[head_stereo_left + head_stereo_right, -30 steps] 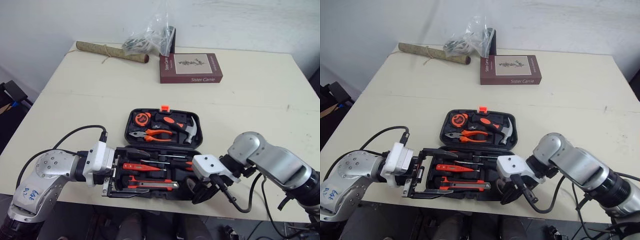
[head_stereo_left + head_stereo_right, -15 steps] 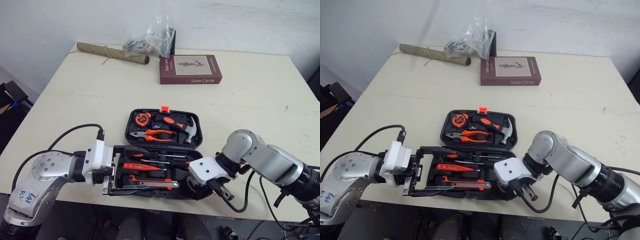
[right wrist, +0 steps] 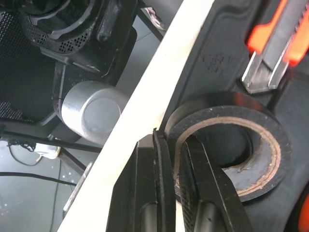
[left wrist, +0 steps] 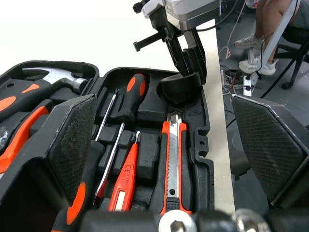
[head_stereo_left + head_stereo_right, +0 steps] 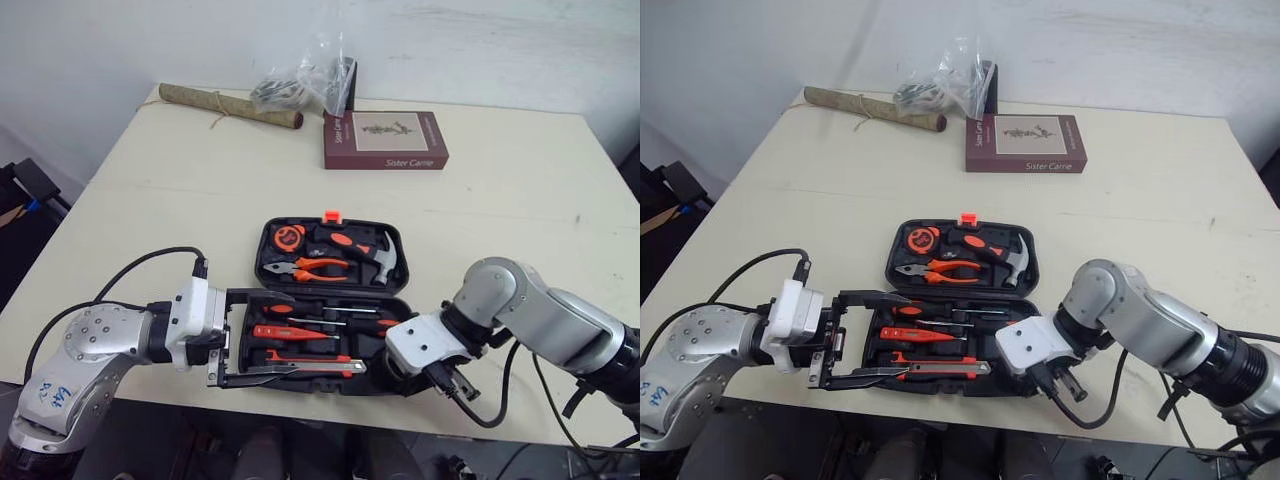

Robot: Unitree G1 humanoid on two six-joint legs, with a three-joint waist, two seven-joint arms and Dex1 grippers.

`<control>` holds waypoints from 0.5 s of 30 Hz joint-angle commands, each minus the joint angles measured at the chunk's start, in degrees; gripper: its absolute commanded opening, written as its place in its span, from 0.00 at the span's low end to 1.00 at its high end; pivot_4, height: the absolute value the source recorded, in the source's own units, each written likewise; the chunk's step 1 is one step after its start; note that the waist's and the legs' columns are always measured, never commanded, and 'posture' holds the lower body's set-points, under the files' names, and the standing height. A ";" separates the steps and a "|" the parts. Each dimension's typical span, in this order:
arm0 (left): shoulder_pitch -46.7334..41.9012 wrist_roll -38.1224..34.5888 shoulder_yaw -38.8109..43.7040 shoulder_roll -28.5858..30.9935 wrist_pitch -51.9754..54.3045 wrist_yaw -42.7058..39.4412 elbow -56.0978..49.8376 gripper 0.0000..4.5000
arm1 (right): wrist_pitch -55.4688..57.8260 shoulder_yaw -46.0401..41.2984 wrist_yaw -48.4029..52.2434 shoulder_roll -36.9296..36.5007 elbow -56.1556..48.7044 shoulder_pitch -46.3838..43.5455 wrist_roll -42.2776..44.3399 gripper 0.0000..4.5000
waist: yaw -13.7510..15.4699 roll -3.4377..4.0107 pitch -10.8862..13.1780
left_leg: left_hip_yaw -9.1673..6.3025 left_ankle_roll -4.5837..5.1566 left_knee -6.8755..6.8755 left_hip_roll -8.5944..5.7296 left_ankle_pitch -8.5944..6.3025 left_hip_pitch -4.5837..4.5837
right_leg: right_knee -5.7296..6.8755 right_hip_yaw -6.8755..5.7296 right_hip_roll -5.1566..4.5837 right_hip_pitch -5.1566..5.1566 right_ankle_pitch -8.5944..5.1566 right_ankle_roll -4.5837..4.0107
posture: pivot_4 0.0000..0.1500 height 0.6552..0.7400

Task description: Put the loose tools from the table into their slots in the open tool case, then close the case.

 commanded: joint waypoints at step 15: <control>1.21 0.60 -1.28 -1.49 -0.97 1.84 -3.11 1.00 | 0.29 1.95 2.81 0.63 4.89 -6.20 -5.76 0.01 | -0.81 0.04 0.03 | -0.06 -0.10 -0.03 0.06 0.08 0.01 | 0.03 -0.10 0.04 -0.01 0.00 0.00 | 1.00 1.00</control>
